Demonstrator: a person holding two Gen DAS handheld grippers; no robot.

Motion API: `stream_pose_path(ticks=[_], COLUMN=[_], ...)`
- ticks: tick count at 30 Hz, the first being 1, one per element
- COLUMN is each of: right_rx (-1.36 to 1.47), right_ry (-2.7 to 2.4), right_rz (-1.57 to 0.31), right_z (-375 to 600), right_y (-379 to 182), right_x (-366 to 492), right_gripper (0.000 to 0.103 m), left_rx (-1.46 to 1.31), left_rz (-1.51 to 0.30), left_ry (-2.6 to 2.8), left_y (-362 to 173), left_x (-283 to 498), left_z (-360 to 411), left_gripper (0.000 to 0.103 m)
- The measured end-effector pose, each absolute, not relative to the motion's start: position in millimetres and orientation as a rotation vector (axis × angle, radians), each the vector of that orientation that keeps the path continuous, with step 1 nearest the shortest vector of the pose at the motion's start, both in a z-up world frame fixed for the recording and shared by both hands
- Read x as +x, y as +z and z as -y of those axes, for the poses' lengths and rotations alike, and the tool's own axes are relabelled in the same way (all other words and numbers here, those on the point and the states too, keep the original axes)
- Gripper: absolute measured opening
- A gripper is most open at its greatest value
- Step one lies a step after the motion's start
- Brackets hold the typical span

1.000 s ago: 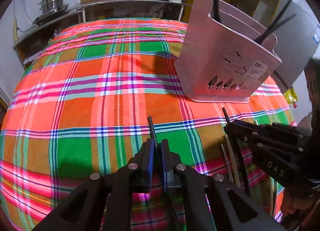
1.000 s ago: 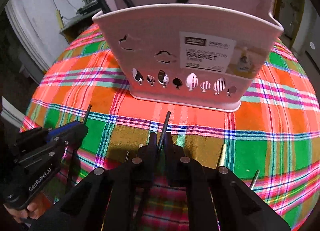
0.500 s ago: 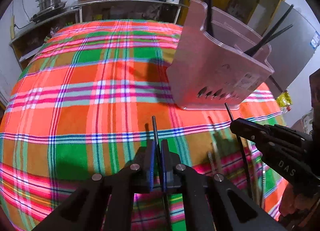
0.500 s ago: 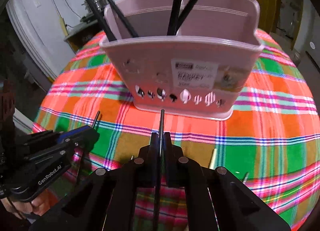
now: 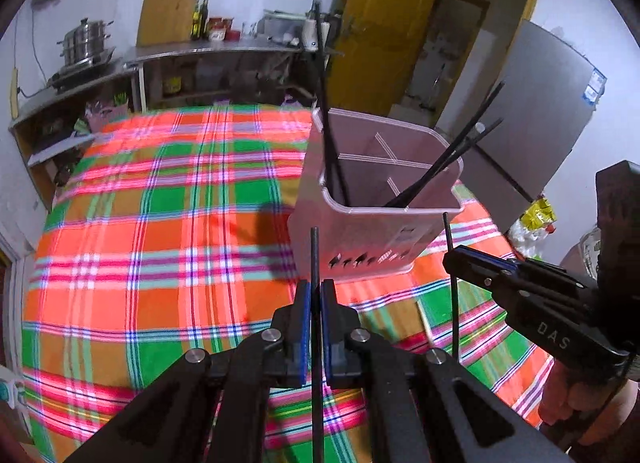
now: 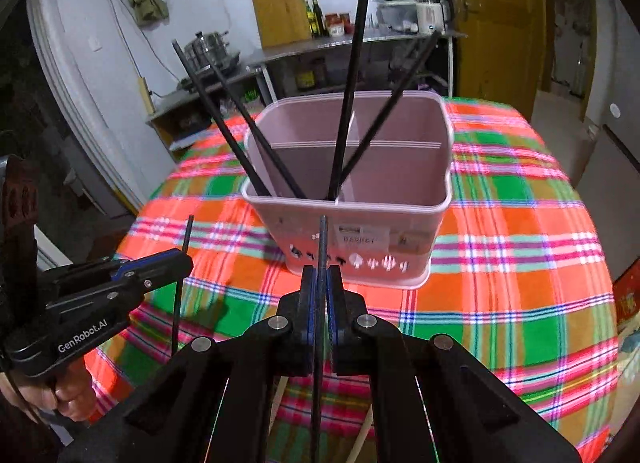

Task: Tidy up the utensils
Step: 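Lift the held chopsticks with both grippers and lower them into the pink basket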

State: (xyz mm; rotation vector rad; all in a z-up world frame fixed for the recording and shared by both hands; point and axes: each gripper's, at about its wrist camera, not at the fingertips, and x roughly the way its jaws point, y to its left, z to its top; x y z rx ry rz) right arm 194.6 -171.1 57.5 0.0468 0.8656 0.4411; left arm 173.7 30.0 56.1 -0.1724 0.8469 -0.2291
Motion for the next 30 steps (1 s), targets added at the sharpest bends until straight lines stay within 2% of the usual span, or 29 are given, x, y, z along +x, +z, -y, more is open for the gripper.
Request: stream_pose_path(ticks=[18,30], right_rx=[0.077,0.076], right_ry=[0.441,0.441], right_rz=[-0.706,-0.683], right_z=[186.8,193.8], right_y=[114.5,123.2], right_x=[179.5,164.6], right_gripper=[0.005,0.005], left_rx=[-0.141,-0.135], left_rz=[-0.733,-0.718], left_ry=[-0.240,-0.243], left_y=[116.9,127.6], left_x=[162.6,147.3], left_z=[-24.4,-20.5], left_gripper=[0.004,0.004])
